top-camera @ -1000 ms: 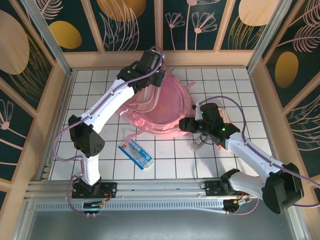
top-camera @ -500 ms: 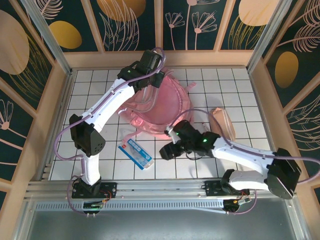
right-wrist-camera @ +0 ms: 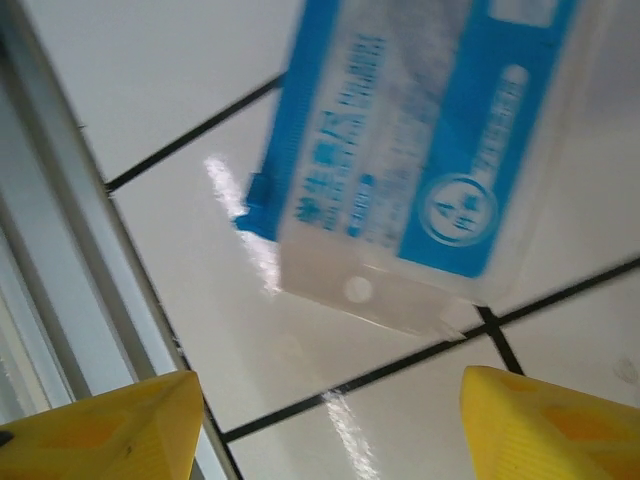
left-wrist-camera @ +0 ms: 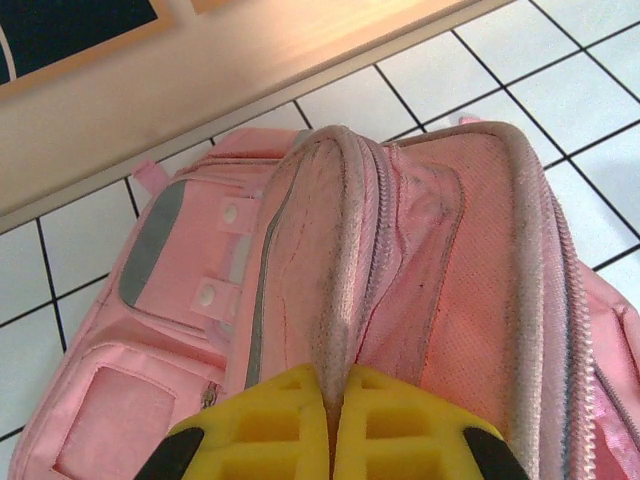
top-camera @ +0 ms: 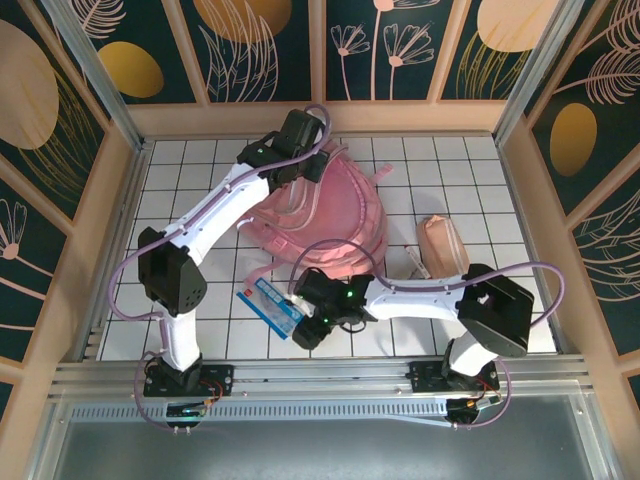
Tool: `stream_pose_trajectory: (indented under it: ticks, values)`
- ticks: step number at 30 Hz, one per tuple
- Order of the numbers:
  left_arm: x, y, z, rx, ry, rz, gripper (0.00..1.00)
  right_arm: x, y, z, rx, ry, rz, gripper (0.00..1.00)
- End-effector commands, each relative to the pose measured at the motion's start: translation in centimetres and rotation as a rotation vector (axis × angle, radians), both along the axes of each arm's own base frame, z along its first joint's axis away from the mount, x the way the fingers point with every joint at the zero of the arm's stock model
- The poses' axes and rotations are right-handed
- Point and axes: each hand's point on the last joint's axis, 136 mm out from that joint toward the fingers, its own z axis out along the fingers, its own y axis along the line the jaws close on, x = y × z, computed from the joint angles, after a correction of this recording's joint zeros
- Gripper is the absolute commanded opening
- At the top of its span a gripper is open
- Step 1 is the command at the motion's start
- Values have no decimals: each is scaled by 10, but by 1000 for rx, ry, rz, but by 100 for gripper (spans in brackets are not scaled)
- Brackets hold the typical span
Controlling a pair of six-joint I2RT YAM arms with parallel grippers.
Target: Pack the student bag
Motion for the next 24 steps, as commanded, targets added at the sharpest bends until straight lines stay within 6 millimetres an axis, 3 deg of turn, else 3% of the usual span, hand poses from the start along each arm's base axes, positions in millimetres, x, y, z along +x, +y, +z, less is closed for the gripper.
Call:
stream_pose_trajectory:
  ticks: [1,7,11,16,20,24]
  values:
    - [7,11,46,-83,-126,44,0,-8,9,8,64,-214,275,69]
    - [1,16,41,-99,-126,57,0,5,19,-6,108,-460,498,68]
    - [-3,18,39,-111,-125,62,0,15,25,-20,87,-515,532,63]
    - [-5,19,36,-115,-119,61,0,12,32,-25,135,-550,571,58]
    - [-7,21,36,-112,-120,63,0,17,31,-32,123,-605,571,38]
    - [-10,25,37,-101,-125,65,0,19,28,-23,149,-668,542,15]
